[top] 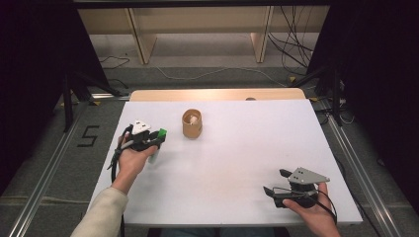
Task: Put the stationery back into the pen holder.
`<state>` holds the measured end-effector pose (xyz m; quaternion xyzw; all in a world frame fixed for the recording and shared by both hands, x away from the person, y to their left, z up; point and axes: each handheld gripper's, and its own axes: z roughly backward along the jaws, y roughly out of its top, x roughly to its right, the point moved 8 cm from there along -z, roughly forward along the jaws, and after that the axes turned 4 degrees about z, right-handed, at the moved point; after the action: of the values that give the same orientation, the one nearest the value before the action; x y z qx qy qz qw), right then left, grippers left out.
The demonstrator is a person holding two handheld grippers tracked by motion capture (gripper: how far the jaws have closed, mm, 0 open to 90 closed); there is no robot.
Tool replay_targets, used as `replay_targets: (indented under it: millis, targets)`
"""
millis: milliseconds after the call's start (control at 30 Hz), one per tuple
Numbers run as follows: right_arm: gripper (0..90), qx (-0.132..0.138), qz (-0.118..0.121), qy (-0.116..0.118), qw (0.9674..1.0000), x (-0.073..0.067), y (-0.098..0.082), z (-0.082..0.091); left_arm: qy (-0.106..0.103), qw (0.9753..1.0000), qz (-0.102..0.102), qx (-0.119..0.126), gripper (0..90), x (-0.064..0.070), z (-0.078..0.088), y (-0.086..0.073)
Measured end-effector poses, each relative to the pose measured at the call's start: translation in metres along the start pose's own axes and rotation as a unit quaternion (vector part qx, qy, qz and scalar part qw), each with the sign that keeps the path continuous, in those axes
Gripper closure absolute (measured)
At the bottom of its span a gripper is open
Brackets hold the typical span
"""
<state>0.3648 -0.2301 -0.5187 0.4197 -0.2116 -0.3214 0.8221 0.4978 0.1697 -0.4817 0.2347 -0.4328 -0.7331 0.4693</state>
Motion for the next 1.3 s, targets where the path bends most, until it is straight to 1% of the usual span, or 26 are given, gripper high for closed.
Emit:
replay_targets:
  millis: [67,133,267,333,400,567,767,833,867,1033,1300]
  targets:
    - [16.4,0.002,0.001,0.000,1.0000,0.000,0.000,0.000,-0.005,0.9999,-0.009,0.012,67.0,0.001,-0.001,0.002]
    - [16.4,0.002,0.000,0.001,1.0000,0.000,0.000,0.000,-0.007,0.9997,-0.011,0.020,66.9,0.002,-0.002,0.003]
    - [16.4,0.000,-0.001,0.001,1.0000,0.000,0.000,0.000,-0.012,0.9991,-0.008,0.039,66.9,0.004,-0.003,0.008]
    - [16.4,0.001,-0.001,0.001,1.0000,0.000,0.000,-0.001,-0.015,0.9987,-0.002,0.049,66.9,0.005,-0.004,0.010]
    - [16.4,0.000,-0.001,0.001,1.0000,-0.001,0.000,-0.001,-0.015,0.9984,-0.002,0.055,67.0,0.005,-0.004,0.012]
    - [16.4,0.001,-0.002,0.002,1.0000,-0.001,0.000,-0.001,-0.020,0.9976,0.003,0.067,66.9,0.007,-0.005,0.015]
    - [16.5,0.001,-0.003,0.002,1.0000,-0.001,0.000,-0.001,-0.022,0.9966,0.003,0.079,67.0,0.009,-0.005,0.021]
    - [16.4,0.001,-0.003,0.002,1.0000,-0.001,0.000,-0.001,-0.025,0.9963,0.000,0.082,67.0,0.009,-0.006,0.023]
    - [16.5,0.000,-0.003,0.002,1.0000,-0.001,0.000,-0.001,-0.025,0.9960,0.003,0.085,67.0,0.010,-0.006,0.024]
    - [16.4,0.001,-0.002,0.002,1.0000,-0.001,0.000,-0.001,-0.028,0.9956,0.003,0.089,67.0,0.010,-0.008,0.027]
    - [16.4,-0.001,-0.003,0.001,1.0000,-0.001,0.000,-0.001,-0.031,0.9943,0.010,0.102,67.0,0.010,-0.012,0.035]
